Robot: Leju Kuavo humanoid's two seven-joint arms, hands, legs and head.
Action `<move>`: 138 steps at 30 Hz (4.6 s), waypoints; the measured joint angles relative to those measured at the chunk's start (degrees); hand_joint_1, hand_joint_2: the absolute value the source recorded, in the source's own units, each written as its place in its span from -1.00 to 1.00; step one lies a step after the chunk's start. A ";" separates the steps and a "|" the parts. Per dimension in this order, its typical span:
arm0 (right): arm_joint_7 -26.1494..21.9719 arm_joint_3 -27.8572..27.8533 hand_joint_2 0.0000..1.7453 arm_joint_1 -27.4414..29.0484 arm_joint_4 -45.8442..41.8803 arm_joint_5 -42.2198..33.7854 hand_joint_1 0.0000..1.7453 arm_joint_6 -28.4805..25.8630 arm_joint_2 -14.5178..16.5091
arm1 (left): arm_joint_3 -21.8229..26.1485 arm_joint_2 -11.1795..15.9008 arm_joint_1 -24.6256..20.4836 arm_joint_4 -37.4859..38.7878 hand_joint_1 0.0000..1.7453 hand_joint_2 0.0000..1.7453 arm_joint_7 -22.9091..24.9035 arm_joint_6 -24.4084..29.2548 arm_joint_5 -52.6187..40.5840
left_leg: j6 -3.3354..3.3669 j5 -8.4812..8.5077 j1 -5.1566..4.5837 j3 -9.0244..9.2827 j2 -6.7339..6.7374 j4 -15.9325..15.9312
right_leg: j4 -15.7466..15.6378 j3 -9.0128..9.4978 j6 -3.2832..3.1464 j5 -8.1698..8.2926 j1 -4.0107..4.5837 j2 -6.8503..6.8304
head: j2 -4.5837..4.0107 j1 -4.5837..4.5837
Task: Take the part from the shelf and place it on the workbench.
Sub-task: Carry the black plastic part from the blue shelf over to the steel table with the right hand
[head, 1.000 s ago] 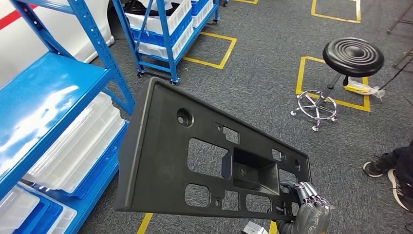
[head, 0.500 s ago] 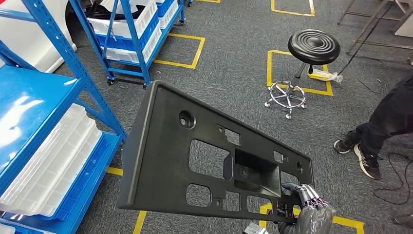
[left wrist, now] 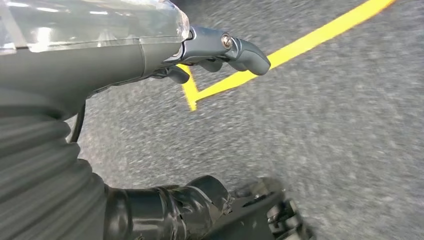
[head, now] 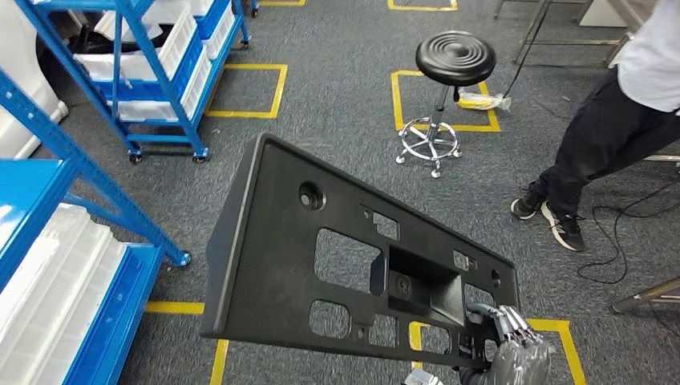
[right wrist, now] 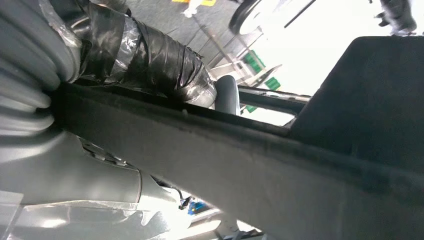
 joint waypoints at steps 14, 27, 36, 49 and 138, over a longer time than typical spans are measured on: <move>-0.01 -0.17 1.00 0.04 0.01 0.03 0.90 0.01 0.28 | 0.00 0.01 0.25 0.01 -1.00 1.00 -0.09 0.09 0.34 | 0.52 3.26 0.63 0.65 -6.53 -3.07 | 1.62 -1.55 1.74 0.30 -0.17 8.11 | 0.00 0.02; -0.81 -0.37 1.00 -0.01 0.04 -0.25 0.90 0.00 0.28 | 0.00 0.11 0.28 0.02 -1.00 1.00 -0.28 -0.01 0.49 | 1.66 3.20 0.02 1.35 1.75 -3.87 | 2.86 -0.79 2.27 -0.75 0.41 -2.40 | 0.00 0.22; -1.54 -0.92 1.00 0.13 -0.30 -0.82 0.90 0.00 0.83 | 0.00 0.03 0.21 0.02 -1.00 1.00 -0.43 0.01 0.47 | -0.29 -4.28 0.23 -4.22 -2.72 9.51 | 0.00 0.04 0.07 0.01 0.07 1.44 | 0.00 0.11; -1.79 -1.76 1.00 0.69 -0.46 -1.04 0.90 -0.01 1.16 | 0.00 0.13 0.28 0.05 -1.00 1.00 -0.72 0.07 0.79 | 1.86 4.14 1.09 -0.58 -5.17 -2.80 | 6.31 -3.94 3.23 -2.87 -0.36 4.74 | 0.00 0.29; -2.60 -1.32 1.00 -0.40 1.76 3.75 0.90 -0.02 0.54 | 0.00 0.72 0.59 0.10 -1.00 1.00 -4.25 -4.26 -0.83 | 1.23 4.83 0.07 -2.35 -3.35 -1.89 | 1.14 1.17 1.38 -1.76 0.85 1.97 | 0.00 0.65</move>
